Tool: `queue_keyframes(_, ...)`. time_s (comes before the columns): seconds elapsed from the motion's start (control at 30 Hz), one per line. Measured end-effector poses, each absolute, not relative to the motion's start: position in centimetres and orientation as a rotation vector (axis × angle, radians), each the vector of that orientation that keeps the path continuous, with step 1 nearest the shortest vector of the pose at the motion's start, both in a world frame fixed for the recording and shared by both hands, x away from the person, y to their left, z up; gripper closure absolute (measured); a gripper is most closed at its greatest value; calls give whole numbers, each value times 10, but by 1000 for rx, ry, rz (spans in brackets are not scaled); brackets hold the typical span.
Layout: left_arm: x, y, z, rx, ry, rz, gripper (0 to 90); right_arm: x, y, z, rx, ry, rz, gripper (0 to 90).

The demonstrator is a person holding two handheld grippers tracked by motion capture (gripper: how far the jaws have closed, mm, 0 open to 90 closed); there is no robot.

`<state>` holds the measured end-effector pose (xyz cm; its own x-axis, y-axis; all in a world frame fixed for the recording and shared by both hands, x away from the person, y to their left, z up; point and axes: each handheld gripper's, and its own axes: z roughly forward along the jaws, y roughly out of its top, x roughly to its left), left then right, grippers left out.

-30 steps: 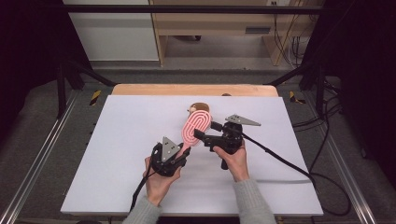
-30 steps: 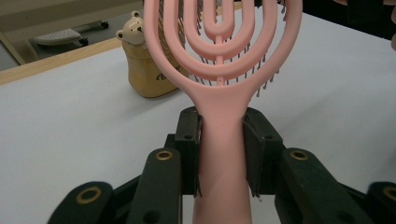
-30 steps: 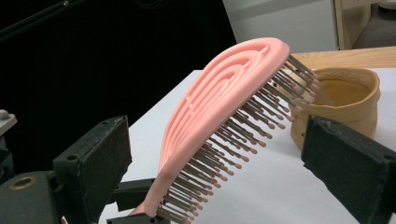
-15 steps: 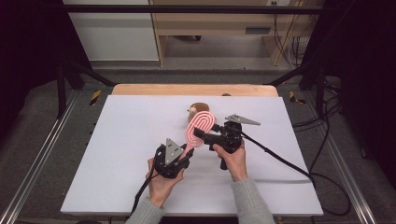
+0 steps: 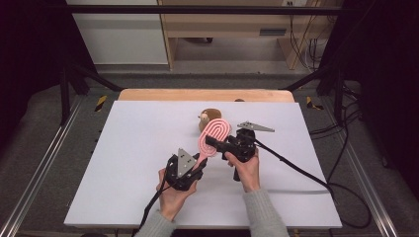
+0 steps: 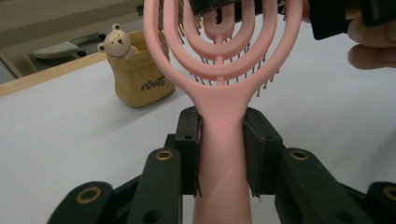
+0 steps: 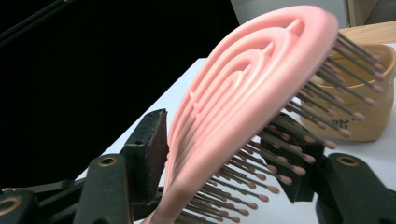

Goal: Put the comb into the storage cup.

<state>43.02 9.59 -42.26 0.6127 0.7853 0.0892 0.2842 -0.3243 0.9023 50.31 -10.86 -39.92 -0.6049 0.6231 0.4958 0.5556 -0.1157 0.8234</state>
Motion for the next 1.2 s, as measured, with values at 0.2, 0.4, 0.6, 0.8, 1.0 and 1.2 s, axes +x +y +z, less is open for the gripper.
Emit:
queue_keyframes(0.2, 429, 96, -423, 1878, 853, 670, 692, 503, -109, -399, 1393, 2055, 1859, 492)
queue_keyframes(0.4, 429, 95, -425, 1874, 855, 674, 691, 504, -109, -398, 1415, 2069, 1868, 523)
queue_keyframes(0.6, 430, 94, -427, 1872, 859, 673, 690, 504, -109, -398, 1417, 2074, 1873, 540)
queue_keyframes(0.8, 430, 94, -428, 1872, 860, 671, 690, 503, -109, -398, 1430, 2080, 1887, 564)
queue_keyframes(1.0, 430, 93, -428, 1874, 856, 678, 690, 502, -109, -396, 1428, 2087, 1907, 584)
queue_keyframes(1.2, 430, 91, -429, 1873, 852, 678, 689, 500, -110, -395, 1417, 2105, 1938, 610)
